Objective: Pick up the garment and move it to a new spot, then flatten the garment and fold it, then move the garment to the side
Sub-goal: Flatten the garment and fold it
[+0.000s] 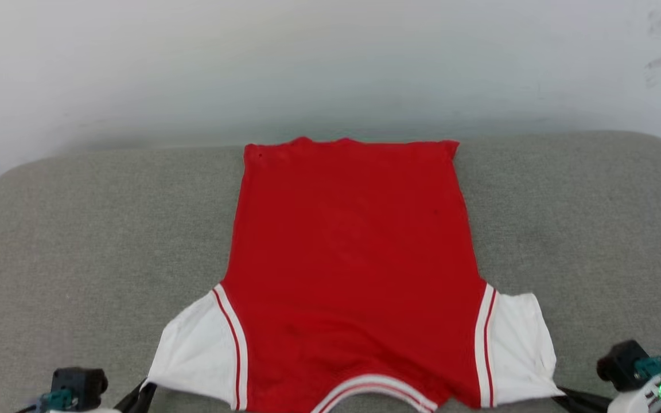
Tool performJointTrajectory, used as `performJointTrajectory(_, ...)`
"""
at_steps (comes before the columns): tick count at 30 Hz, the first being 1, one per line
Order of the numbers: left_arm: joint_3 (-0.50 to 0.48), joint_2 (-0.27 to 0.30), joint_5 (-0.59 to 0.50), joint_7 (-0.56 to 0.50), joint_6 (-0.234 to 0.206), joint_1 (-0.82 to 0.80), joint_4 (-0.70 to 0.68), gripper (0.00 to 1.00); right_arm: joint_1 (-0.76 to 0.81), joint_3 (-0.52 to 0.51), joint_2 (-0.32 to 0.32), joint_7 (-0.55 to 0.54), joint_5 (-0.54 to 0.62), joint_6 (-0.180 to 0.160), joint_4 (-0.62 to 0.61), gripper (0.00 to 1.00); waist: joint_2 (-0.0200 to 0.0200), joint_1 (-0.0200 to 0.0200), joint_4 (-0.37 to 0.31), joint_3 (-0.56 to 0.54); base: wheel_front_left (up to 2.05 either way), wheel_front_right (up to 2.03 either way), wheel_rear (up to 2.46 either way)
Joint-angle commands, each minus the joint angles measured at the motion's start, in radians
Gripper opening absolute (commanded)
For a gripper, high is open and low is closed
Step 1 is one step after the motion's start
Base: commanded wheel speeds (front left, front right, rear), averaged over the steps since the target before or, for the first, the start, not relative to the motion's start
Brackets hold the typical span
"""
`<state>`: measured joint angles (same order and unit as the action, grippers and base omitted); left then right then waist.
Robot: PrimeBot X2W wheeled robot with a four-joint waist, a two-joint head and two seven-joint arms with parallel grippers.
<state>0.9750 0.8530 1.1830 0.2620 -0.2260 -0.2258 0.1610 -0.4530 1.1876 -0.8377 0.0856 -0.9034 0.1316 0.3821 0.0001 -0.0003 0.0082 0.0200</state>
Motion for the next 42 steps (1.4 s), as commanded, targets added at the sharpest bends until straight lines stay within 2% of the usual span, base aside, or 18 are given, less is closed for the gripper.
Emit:
performJointTrajectory(1, -0.018, 0.017, 0.005, 0.003, -0.015, 0.054, -0.020, 0.00, 0.056, -0.030, -0.029, -0.012, -0.010, -0.002, -0.025, 0.00, -0.0001, 0.0003, 0.001, -0.027, 0.00, 0.00, 0.00)
performJointTrajectory(8, -0.106, 0.029, -0.006, 0.003, -0.075, 0.249, -0.119, 0.00, 0.255, -0.141, -0.093, -0.085, -0.007, -0.001, -0.130, 0.00, -0.0001, 0.0003, -0.006, -0.033, 0.00, 0.00, 0.00)
performJointTrajectory(12, -0.152, 0.024, -0.036, 0.003, -0.092, 0.298, -0.160, 0.00, 0.315, -0.214, -0.089, -0.136, 0.012, -0.001, -0.173, 0.01, -0.0001, 0.0003, 0.000, -0.025, 0.00, 0.00, 0.00)
performJointTrajectory(13, -0.162, 0.022, -0.050, 0.003, -0.095, 0.301, -0.168, 0.00, 0.316, -0.244, -0.086, -0.147, 0.023, -0.001, -0.180, 0.38, -0.0001, 0.0003, 0.002, -0.022, 0.00, 0.00, 0.00)
performJointTrajectory(14, -0.167, 0.020, -0.060, 0.003, -0.098, 0.303, -0.174, 0.00, 0.315, -0.269, -0.082, -0.155, 0.042, -0.001, -0.191, 1.00, -0.0001, 0.0003, 0.003, -0.017, 0.00, 0.00, 0.00)
performJointTrajectory(17, -0.188, 0.012, -0.094, 0.003, -0.105, 0.288, -0.194, 0.00, 0.300, -0.364, -0.076, -0.184, 0.065, -0.001, -0.233, 1.00, -0.0001, 0.0003, 0.007, -0.001, 0.00, 0.00, 0.00)
performJointTrajectory(23, -0.217, -0.003, -0.152, 0.003, -0.112, 0.243, -0.239, 0.00, 0.194, -0.607, -0.119, -0.272, 0.121, -0.001, -0.351, 1.00, -0.0001, 0.0003, 0.029, 0.069, 0.00, 0.00, 0.00)
performJointTrajectory(28, -0.224, -0.010, -0.201, 0.003, -0.108, 0.176, -0.267, 0.00, 0.028, -0.767, -0.093, -0.410, 0.122, -0.001, -0.383, 1.00, -0.0001, 0.0003, 0.071, 0.165, 0.00, 0.00, 0.00)
performJointTrajectory(32, -0.220, -0.026, -0.240, 0.003, -0.101, 0.115, -0.287, 0.00, -0.132, -0.796, -0.080, -0.603, 0.093, -0.001, -0.354, 1.00, -0.0001, 0.0003, 0.114, 0.261, 0.00, 0.00, 0.00)
performJointTrajectory(36, -0.241, -0.036, -0.268, 0.003, -0.104, 0.071, -0.300, 0.00, -0.310, -0.775, -0.028, -0.828, 0.060, -0.001, -0.275, 1.00, -0.0001, 0.0003, 0.145, 0.354, 0.00, 0.00, 0.00)
performJointTrajectory(42, -0.261, -0.067, -0.323, 0.003, -0.081, 0.015, -0.331, 0.00, -0.571, -0.741, 0.041, -1.109, 0.107, -0.001, -0.144, 1.00, -0.0001, 0.0003, 0.205, 0.475, 0.00, 0.00, 0.00)
